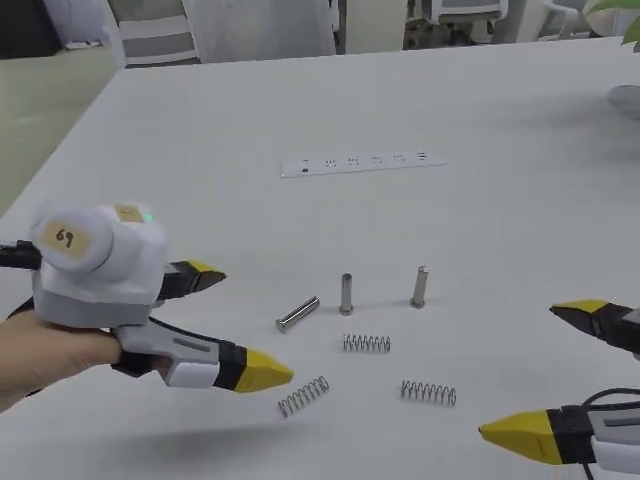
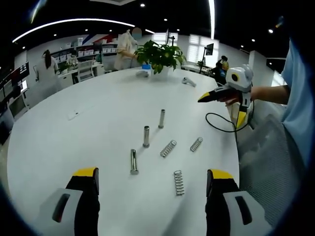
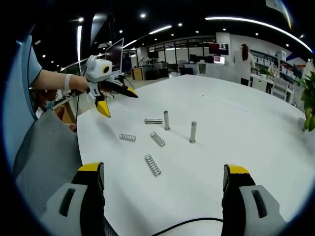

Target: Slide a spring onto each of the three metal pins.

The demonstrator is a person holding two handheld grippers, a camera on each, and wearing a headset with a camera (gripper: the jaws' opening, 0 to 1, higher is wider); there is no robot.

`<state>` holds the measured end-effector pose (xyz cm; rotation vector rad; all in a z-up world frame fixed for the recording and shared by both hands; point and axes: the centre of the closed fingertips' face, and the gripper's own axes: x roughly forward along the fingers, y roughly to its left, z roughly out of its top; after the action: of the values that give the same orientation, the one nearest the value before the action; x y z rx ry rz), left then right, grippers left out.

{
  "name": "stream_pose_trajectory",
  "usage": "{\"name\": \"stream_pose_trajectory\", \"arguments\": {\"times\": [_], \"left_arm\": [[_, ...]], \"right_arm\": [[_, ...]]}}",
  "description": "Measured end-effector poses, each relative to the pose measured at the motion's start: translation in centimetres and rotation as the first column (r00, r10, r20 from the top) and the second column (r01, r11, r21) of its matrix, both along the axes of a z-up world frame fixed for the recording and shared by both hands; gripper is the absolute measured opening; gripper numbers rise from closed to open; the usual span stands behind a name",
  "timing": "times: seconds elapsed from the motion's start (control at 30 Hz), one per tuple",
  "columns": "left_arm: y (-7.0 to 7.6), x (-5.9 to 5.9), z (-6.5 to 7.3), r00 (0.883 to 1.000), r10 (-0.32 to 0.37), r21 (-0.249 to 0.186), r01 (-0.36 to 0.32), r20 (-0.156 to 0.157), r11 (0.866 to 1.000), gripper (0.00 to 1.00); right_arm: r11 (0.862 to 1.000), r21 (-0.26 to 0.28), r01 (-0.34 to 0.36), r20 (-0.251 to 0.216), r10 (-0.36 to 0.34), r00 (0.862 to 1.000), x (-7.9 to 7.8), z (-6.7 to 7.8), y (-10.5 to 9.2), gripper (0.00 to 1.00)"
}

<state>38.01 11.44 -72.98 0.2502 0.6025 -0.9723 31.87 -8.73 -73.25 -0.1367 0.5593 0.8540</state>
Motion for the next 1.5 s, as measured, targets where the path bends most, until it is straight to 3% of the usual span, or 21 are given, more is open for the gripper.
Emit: {"name": "stream_pose_trajectory", "arguments": {"times": [0.6,1.33,1.5], "left_arm": [[-1.4,1.5,-1.6,0.999,-0.034,0.079,0.037,-0.035,0.996,0.81],[-2.6,3.6,-2.8,0.997,-0.025,0.105,0.032,-0.066,0.994,0.67],[-2.5,4.0,-3.3,0.997,-0.021,0.13,0.031,-0.073,0.991,0.63]], "right_arm": [[1.0,0.004,0.016,-0.026,-0.015,1.0,-0.3,-1.0,-0.5,0.99],[1.0,0.021,0.022,-0.058,-0.021,0.998,-0.6,-2.0,-0.6,0.99],[1.0,0.018,0.022,-0.064,-0.021,0.998,-0.6,-2.2,-0.7,0.99]]}}
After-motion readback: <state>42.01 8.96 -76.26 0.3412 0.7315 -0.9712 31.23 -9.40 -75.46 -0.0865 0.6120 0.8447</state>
